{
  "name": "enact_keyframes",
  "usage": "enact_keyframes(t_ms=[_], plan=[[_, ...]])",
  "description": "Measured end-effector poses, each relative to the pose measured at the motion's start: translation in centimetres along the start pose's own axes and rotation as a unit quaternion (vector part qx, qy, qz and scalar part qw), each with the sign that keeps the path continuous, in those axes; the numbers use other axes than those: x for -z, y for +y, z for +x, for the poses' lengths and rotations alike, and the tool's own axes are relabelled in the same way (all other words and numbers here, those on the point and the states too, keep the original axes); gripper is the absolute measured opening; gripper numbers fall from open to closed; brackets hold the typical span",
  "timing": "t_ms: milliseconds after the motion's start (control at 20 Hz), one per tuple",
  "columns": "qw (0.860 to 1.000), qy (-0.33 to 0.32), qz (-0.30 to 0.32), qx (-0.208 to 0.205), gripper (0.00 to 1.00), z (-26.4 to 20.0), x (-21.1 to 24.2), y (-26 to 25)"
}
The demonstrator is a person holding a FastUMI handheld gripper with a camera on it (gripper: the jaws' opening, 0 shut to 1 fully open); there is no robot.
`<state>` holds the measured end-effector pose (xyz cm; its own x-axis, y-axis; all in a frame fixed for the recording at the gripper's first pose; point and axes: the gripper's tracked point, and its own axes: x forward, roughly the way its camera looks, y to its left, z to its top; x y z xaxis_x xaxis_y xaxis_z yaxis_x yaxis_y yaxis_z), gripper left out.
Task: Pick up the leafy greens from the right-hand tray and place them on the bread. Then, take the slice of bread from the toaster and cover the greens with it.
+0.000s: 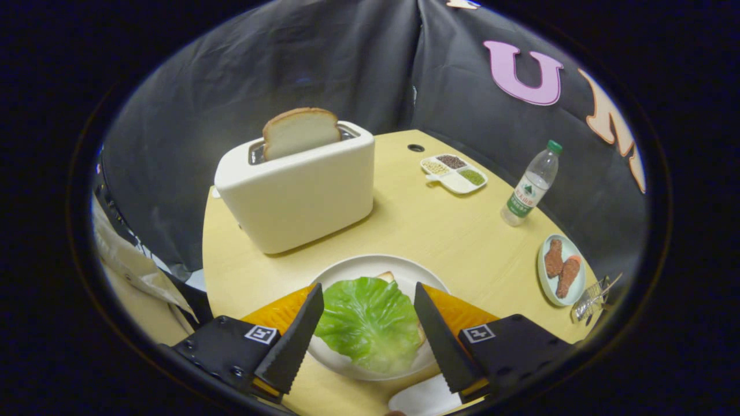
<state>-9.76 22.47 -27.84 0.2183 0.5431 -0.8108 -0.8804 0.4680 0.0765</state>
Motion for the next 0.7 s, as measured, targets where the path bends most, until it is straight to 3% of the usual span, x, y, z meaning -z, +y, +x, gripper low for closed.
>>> enact_keyframes(t_ms=[400,700], plan=[[0.999,-0.034,0.01,0.019,1.0,-2.5,-6.2,1.4],[0.998,-0.051,0.025,0.003,1.0,-3.3,-10.8,3.7]])
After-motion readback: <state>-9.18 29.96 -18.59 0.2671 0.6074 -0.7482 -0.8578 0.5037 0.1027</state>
